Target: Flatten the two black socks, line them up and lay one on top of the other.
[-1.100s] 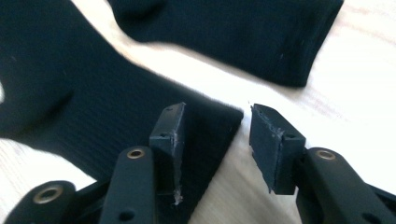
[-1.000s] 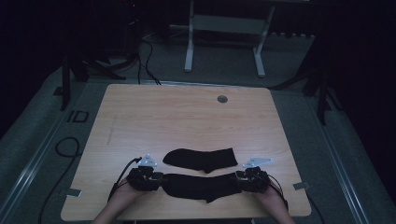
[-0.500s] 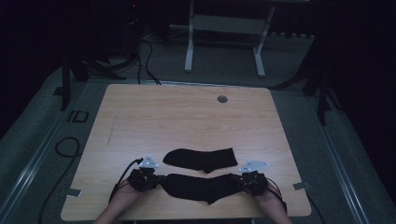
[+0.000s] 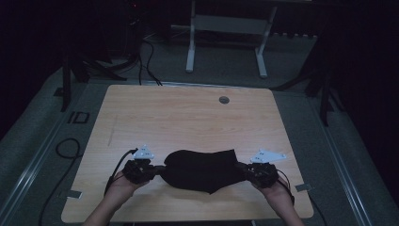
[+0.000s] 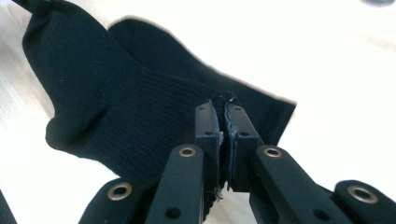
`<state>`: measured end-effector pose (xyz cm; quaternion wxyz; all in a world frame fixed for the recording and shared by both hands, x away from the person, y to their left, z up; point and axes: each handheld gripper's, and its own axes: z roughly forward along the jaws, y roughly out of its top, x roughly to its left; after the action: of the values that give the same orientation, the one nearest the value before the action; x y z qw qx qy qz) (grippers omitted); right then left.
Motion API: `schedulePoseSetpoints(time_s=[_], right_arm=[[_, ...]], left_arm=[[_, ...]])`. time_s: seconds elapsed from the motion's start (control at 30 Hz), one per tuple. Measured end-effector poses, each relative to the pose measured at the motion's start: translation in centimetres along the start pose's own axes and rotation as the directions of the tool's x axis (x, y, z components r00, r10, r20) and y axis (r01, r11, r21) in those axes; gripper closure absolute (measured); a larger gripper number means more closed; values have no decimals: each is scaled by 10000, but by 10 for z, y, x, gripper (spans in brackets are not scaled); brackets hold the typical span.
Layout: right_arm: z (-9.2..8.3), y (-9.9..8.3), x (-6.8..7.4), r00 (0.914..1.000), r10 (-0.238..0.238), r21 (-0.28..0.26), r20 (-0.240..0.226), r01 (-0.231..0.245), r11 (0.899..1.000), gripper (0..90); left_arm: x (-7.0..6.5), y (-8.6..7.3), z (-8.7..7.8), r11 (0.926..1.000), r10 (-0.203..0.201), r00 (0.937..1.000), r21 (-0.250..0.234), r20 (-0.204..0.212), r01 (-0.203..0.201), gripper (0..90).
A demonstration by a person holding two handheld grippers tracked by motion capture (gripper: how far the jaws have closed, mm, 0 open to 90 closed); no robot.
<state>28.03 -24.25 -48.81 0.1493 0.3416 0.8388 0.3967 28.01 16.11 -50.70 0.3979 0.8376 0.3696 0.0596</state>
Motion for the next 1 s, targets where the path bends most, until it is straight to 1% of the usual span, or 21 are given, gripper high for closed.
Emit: schedulePoseSetpoints(time_s=[0.1, 0.13, 0.17, 0.2, 0.27, 0.33, 0.4, 0.47, 0.5, 0.53, 0.57, 0.6, 0.67, 0.7, 0.77, 0.83, 0.9, 0.97, 1.0], right_arm=[[-5, 11, -3, 9999, -79, -331, 107, 82, 9994, 853], [-6, 15, -4, 9999, -62, -436, 156, 68, 9990, 853], [-6, 20, -7, 9999, -39, -530, 141, 46, 9986, 853], [-6, 24, -9, 9999, -10, -574, 128, 17, 9984, 853], [-4, 32, -15, 9997, 119, -670, 209, -104, 9977, 853], [-1, 39, -20, 9995, 202, -676, 258, -184, 9975, 853], [3, 44, -23, 9991, 256, -640, 340, -234, 9977, 853], [4, 47, -24, 9989, 242, -643, 395, -216, 9977, 853], [5, 48, -23, 9990, 192, -606, 405, -167, 9980, 853], [6, 48, -24, 9990, 175, -560, 406, -152, 9983, 853], [8, 47, -25, 9988, 247, -569, 421, -223, 9981, 853], [10, 46, -27, 9987, 336, -551, 370, -316, 9980, 853], [17, 41, -31, 9978, 524, -355, 415, -509, 9981, 853], [22, 39, -33, 9972, 642, -276, 395, -631, 9976, 853], [31, 33, -37, 9961, 762, -41, 451, -761, 9971, 853], [39, 28, -40, 9952, 898, 191, 387, -906, 9957, 852], [46, 24, -43, 9944, 932, 381, 508, -952, 9947, 852], [53, 20, -46, 9930, 1083, 524, 467, -1108, 9925, 852], [56, 19, -47, 9928, 1076, 610, 522, -1107, 9920, 851]], left_arm=[[5, 12, -7, 9997, -16, 10000, -252, -99, 14, 877], [8, 15, -8, 9995, -94, 9999, -312, -113, 90, 877], [10, 18, -8, 9994, -70, 9999, -337, -118, 66, 877], [12, 21, -8, 9993, -96, 9997, -373, -210, 88, 877], [17, 28, -8, 9991, -151, 9996, -405, -249, 141, 877], [19, 34, -7, 9994, -60, 9995, -335, -322, 49, 877], [22, 40, -7, 9994, -126, 9997, -336, -218, 119, 877], [25, 45, -7, 9995, -119, 9997, -287, -205, 113, 876], [27, 47, -7, 9994, -232, 9996, -264, -160, 227, 877], [29, 48, -5, 9995, -250, 9995, -197, -179, 246, 877], [31, 49, -3, 9997, -213, 9995, -90, -240, 211, 876], [33, 49, -1, 9996, -267, 9994, -27, -227, 267, 876], [37, 49, 5, 9992, -360, 9990, 145, -273, 364, 877], [40, 48, 8, 9987, -473, 9987, 191, -171, 476, 877], [44, 46, 15, 9977, -568, 9983, 356, -133, 572, 877], [47, 44, 21, 9967, -666, 9978, 459, -18, 666, 876], [51, 42, 28, 9955, -757, 9971, 570, 9, 755, 876], [55, 40, 33, 9938, -889, 9960, 669, 42, 884, 876], [56, 39, 36, 9932, -921, 9957, 722, 49, 915, 877]])
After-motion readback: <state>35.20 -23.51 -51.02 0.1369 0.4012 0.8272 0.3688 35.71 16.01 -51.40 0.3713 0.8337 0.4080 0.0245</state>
